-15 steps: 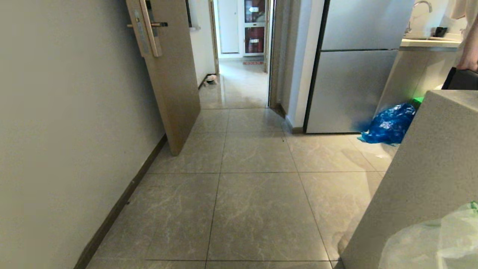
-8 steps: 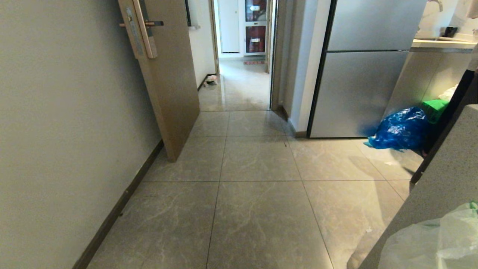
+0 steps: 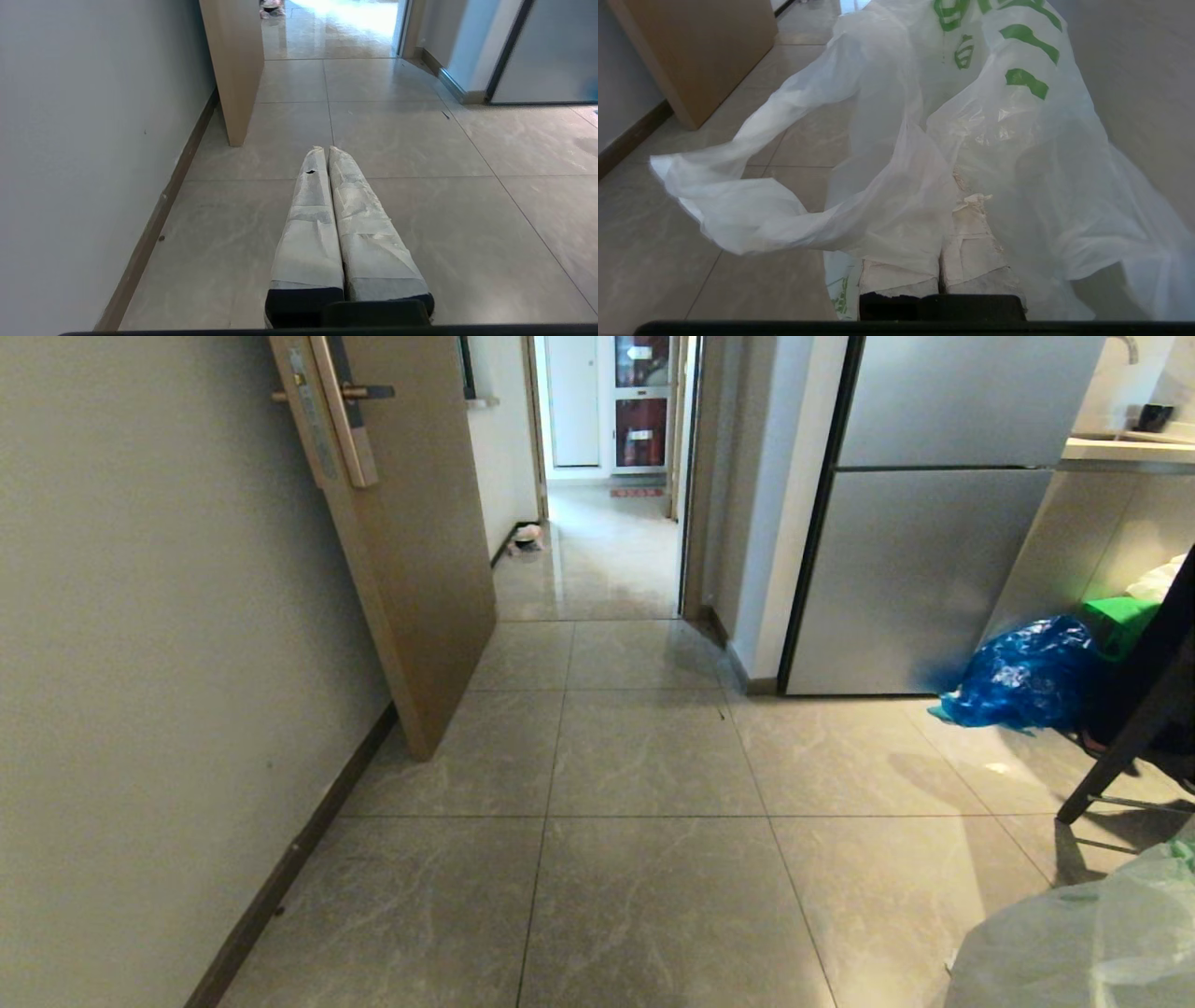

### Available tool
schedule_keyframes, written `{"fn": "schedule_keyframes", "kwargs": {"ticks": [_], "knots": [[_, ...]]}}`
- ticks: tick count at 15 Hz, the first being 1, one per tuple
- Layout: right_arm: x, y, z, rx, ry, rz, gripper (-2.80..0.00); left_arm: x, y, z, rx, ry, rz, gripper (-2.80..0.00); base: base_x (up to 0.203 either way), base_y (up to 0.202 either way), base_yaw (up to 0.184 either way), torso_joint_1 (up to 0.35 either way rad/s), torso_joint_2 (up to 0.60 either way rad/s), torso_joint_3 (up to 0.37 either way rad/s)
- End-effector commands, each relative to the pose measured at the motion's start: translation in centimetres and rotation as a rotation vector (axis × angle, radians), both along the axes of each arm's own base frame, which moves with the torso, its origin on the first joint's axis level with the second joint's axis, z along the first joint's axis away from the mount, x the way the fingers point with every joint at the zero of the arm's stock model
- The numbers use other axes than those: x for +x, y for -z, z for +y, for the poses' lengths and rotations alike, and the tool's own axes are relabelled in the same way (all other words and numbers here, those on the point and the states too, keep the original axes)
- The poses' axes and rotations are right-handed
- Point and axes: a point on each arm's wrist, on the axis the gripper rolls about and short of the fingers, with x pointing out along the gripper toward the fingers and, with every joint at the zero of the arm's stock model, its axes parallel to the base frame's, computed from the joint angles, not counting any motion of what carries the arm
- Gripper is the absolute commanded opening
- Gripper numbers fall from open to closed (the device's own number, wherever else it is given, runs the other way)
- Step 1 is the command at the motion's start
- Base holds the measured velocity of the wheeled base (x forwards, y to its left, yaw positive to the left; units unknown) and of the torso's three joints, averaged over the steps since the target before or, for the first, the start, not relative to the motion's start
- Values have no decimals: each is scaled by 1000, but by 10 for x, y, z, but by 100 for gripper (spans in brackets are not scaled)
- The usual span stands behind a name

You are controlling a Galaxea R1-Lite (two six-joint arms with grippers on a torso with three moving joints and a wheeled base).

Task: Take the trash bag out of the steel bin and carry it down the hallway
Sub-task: Put the trash bag at the door

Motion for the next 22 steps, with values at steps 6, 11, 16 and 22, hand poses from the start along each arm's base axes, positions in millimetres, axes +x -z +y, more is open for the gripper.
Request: {"fn": "schedule_keyframes", "kwargs": {"ticks": [6, 11, 16, 22], "knots": [[0, 0, 0, 1, 0, 1, -280, 0, 0, 0, -1, 0, -1, -280, 189, 0, 0, 3, 2, 1], [0, 0, 0, 1, 0, 1, -280, 0, 0, 0, -1, 0, -1, -280, 193, 0, 1, 0, 2, 4], [0, 0, 0, 1, 0, 1, -280, 0, 0, 0, -1, 0, -1, -280, 194, 0, 1, 2, 3, 4], [0, 0, 0, 1, 0, 1, -280, 0, 0, 0, -2, 0, -1, -280, 193, 0, 2, 2, 1, 4]]}}
